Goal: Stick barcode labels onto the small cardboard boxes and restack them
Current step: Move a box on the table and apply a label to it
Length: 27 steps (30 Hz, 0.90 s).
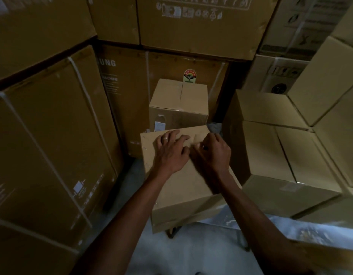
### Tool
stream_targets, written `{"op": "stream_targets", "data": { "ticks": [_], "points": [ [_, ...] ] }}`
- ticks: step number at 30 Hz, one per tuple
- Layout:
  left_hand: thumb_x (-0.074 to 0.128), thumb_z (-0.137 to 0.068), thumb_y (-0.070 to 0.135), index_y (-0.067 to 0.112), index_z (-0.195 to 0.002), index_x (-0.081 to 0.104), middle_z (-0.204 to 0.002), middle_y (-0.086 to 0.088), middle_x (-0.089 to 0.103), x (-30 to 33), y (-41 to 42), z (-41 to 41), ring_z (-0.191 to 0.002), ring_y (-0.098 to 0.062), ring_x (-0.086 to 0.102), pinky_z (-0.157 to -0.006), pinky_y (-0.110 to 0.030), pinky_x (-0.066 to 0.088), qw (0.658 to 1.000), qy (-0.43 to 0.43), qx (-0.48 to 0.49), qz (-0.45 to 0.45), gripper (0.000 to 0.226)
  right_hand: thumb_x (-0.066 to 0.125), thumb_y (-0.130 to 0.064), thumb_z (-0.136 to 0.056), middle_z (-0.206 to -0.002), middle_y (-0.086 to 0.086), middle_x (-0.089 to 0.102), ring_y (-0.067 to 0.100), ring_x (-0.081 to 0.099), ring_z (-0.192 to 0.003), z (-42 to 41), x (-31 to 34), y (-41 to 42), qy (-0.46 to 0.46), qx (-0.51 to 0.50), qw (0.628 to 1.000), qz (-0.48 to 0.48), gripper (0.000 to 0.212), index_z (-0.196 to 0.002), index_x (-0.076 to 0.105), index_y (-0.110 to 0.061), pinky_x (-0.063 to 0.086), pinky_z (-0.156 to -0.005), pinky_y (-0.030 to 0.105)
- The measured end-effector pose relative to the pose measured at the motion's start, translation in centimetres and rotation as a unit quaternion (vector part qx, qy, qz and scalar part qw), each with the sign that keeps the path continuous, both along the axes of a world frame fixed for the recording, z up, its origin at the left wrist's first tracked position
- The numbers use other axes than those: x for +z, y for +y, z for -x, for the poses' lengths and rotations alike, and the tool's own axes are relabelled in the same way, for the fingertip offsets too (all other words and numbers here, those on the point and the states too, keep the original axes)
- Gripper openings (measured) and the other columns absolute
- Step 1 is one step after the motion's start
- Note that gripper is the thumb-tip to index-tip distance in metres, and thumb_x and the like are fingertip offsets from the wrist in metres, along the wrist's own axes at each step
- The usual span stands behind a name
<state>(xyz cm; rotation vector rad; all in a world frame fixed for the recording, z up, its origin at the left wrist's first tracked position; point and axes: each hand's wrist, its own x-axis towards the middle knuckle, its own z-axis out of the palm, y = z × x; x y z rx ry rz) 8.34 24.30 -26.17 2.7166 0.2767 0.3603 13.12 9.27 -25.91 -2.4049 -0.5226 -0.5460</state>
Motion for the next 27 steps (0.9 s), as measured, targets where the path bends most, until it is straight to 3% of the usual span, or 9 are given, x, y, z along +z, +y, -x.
{"op": "stream_targets", "data": {
  "ticks": [4,6,8,11,14,18,21,24,27],
  "points": [
    [0.05,-0.098,0.039,0.039,-0.142,0.047,-0.16,0.001,0.033,0.0,0.0,0.0,-0.149,-0.024,0.021,-0.118,-0.047,0.013,1.0,0.003,0.001,-0.004,0.044,0.064,-0.061,-0.087,-0.098,-0.004,0.054,0.015,0.046,-0.091,-0.5,0.3,-0.3,0.043,0.016,0.999,0.015,0.041,-0.099,0.056,-0.023,0.041,-0.07,0.032],
    [0.051,-0.096,0.038,0.04,-0.14,0.048,-0.16,0.001,0.034,0.0,0.0,0.0,-0.149,-0.024,0.022,-0.118,-0.046,0.013,1.0,0.001,0.0,-0.001,0.044,0.052,-0.071,-0.085,-0.101,-0.004,0.056,0.016,0.051,-0.095,-1.0,0.8,-0.3,0.091,0.029,0.994,-0.056,0.049,-0.105,0.055,-0.026,0.046,-0.078,0.037],
    [0.05,-0.097,0.039,0.039,-0.139,0.051,-0.158,0.001,0.036,-0.2,0.0,0.0,-0.148,-0.023,0.025,-0.117,-0.046,0.014,1.0,-0.011,0.001,0.004,0.042,0.042,-0.061,-0.088,-0.105,0.002,0.059,0.023,0.055,-0.1,-2.1,0.7,-0.8,0.126,0.057,0.982,-0.127,0.048,-0.11,0.057,-0.022,0.046,-0.086,0.042],
    [0.049,-0.096,0.039,0.039,-0.137,0.051,-0.156,0.002,0.038,-0.4,0.2,-0.1,-0.146,-0.023,0.027,-0.116,-0.047,0.016,1.0,-0.021,0.002,0.002,0.041,0.032,-0.058,-0.09,-0.128,0.019,0.058,0.038,0.049,-0.119,-4.8,0.1,-2.0,0.135,0.095,0.986,0.002,0.067,-0.133,0.056,-0.013,0.038,-0.095,0.043],
    [0.049,-0.096,0.039,0.039,-0.138,0.051,-0.157,0.002,0.037,-0.4,0.2,-0.1,-0.147,-0.022,0.026,-0.117,-0.047,0.015,1.0,-0.022,0.003,0.0,0.042,0.025,-0.066,-0.087,-0.135,0.013,0.062,0.039,0.038,-0.135,-7.2,-0.1,-2.3,0.143,0.145,0.967,0.153,0.076,-0.146,0.047,-0.024,0.036,-0.104,0.049],
    [0.049,-0.097,0.038,0.039,-0.139,0.05,-0.157,0.002,0.037,-0.3,0.1,0.1,-0.147,-0.022,0.025,-0.118,-0.046,0.015,1.0,-0.023,0.003,0.001,0.042,0.026,-0.063,-0.091,-0.123,0.009,0.065,0.034,0.038,-0.13,-7.8,0.8,-1.9,0.131,0.175,0.954,0.206,0.064,-0.142,0.051,-0.034,0.03,-0.1,0.045],
    [0.048,-0.098,0.039,0.039,-0.14,0.049,-0.158,0.002,0.036,-0.1,0.1,0.1,-0.147,-0.022,0.025,-0.118,-0.046,0.015,1.0,-0.017,0.002,0.0,0.042,0.028,-0.06,-0.089,-0.119,0.006,0.064,0.029,0.043,-0.127,-7.8,0.9,-1.9,0.144,0.204,0.949,0.192,0.063,-0.133,0.062,-0.028,0.035,-0.104,0.051],
    [0.048,-0.098,0.039,0.039,-0.14,0.049,-0.157,0.002,0.037,-0.2,0.2,0.2,-0.147,-0.021,0.026,-0.117,-0.046,0.016,1.0,-0.018,-0.001,-0.004,0.042,0.042,-0.056,-0.084,-0.113,0.003,0.059,0.028,0.052,-0.117,-7.0,1.8,-1.6,0.146,0.199,0.952,0.18,0.054,-0.122,0.065,-0.025,0.047,-0.096,0.051],
    [0.048,-0.097,0.039,0.039,-0.139,0.05,-0.157,0.002,0.037,-0.3,0.1,0.2,-0.147,-0.021,0.026,-0.117,-0.046,0.016,1.0,-0.021,-0.003,-0.002,0.042,0.059,-0.033,-0.095,-0.11,0.007,0.055,0.023,0.054,-0.106,-6.9,2.7,-1.3,0.145,0.205,0.953,0.171,0.031,-0.118,0.066,-0.014,0.05,-0.09,0.045]
  ]
}}
